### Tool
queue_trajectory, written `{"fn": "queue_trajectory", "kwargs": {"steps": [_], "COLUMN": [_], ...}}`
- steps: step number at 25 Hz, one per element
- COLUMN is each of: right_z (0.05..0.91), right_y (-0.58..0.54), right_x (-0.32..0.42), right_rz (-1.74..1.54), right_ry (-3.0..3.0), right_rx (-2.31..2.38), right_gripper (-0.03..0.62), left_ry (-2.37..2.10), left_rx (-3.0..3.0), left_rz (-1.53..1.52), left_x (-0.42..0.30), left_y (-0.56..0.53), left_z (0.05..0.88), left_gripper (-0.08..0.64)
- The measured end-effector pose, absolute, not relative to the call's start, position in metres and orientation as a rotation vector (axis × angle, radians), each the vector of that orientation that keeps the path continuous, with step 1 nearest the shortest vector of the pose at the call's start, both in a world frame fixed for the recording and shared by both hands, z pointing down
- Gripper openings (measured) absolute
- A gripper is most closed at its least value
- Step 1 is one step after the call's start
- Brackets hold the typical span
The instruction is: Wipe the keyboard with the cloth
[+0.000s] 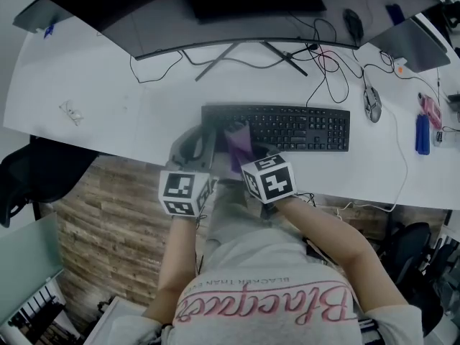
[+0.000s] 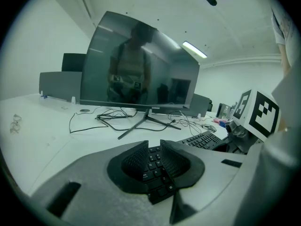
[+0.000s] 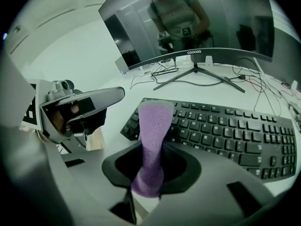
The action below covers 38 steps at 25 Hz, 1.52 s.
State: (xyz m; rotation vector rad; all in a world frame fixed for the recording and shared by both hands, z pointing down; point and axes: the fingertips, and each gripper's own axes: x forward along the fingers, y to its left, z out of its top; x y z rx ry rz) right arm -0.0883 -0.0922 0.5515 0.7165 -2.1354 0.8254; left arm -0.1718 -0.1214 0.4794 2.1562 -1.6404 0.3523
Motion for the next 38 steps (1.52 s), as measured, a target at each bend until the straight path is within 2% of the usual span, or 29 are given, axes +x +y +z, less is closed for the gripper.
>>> {"fn": "queue_trajectory", "kwargs": {"steps": [38], "right_z": [0.554], "right_y": [-0.123], "right_x": [0.072], "right_rz": [0.799], "right_ry": [-2.085], "right_rx": [0.894], "right_gripper": [0.087], "left_ry": [-1.467], "left_rx": [2.284], "left_rz": [0.388], "left_x": [-0.016], "left_y": [-0.147], "left_z": [0.486], "left_gripper": [0.058]}}
